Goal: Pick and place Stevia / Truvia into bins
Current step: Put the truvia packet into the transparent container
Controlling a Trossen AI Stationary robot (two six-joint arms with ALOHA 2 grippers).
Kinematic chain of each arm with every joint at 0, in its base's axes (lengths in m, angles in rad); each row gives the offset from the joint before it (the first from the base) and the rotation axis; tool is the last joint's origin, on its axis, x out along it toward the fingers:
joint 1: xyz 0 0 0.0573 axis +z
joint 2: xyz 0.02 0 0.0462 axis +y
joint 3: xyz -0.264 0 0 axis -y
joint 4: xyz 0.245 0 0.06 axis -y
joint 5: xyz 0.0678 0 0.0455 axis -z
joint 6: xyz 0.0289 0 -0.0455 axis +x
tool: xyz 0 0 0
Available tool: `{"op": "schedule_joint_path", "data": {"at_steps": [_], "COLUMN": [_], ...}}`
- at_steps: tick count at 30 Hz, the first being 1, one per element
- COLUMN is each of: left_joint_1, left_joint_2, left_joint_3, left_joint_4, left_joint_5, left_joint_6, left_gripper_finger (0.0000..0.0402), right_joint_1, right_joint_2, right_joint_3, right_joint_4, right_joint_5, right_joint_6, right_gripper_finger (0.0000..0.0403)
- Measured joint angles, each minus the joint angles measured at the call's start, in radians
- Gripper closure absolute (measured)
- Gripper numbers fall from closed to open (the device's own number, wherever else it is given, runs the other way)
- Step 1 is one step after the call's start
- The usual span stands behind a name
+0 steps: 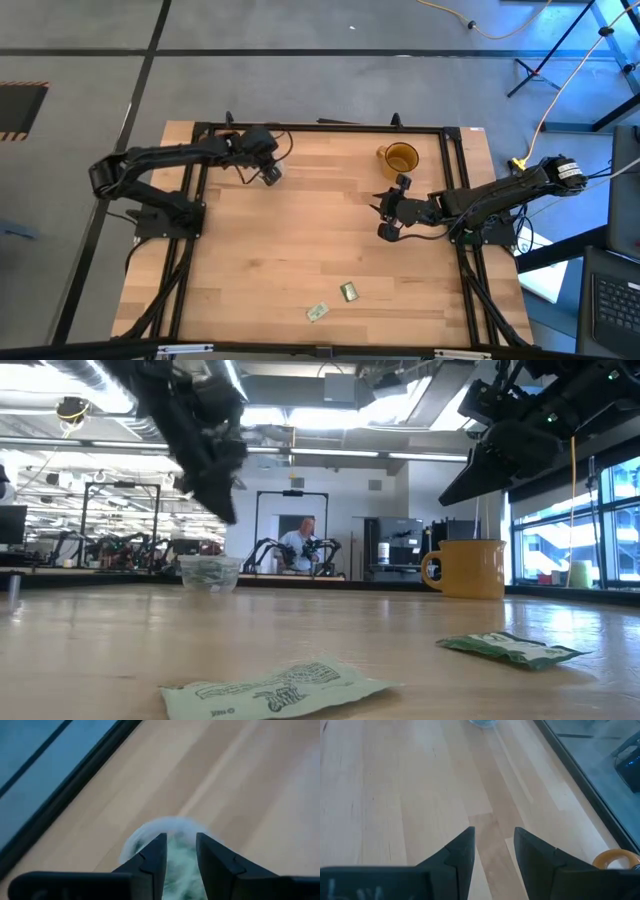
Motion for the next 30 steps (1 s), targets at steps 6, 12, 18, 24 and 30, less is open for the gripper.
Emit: {"op": "schedule_joint_path", "data": {"at_steps": [6,12,18,24,30], "left_joint_1": [-0.137,-0.332,-0.523,-0.699,-0.808], "left_joint_2": [-0.014,-0.011,-0.011,-0.007,-0.007], "left_joint_3": [0.022,-0.017,-0.115,-0.205,-0.236], "left_joint_4": [0.128,0.349,0.656,0.903,0.977], "left_joint_5": [0.138,0.188,0.188,0.172,0.053], "left_joint_6": [0.085,0.091,0.06,0.057,0.015], "left_gripper_finger": [0.0302,0.0302,0.0302,0.0302,0.0302], "right_joint_1": [0.0,0.0,0.005,0.071,0.183], "right_joint_2": [0.0,0.0,0.0,0.056,0.224], "right_joint_3": [0.0,0.0,0.0,0.002,0.097], "right_joint_4": [0.018,0.023,0.1,0.221,0.218], "right_joint_5": [-0.002,-0.018,-0.256,-0.358,-0.358], "right_joint_6": [-0.005,-0.031,-0.03,-0.059,-0.064], "right_gripper_finger": [0.0263,0.0263,0.0263,0.0263,0.0263]}}
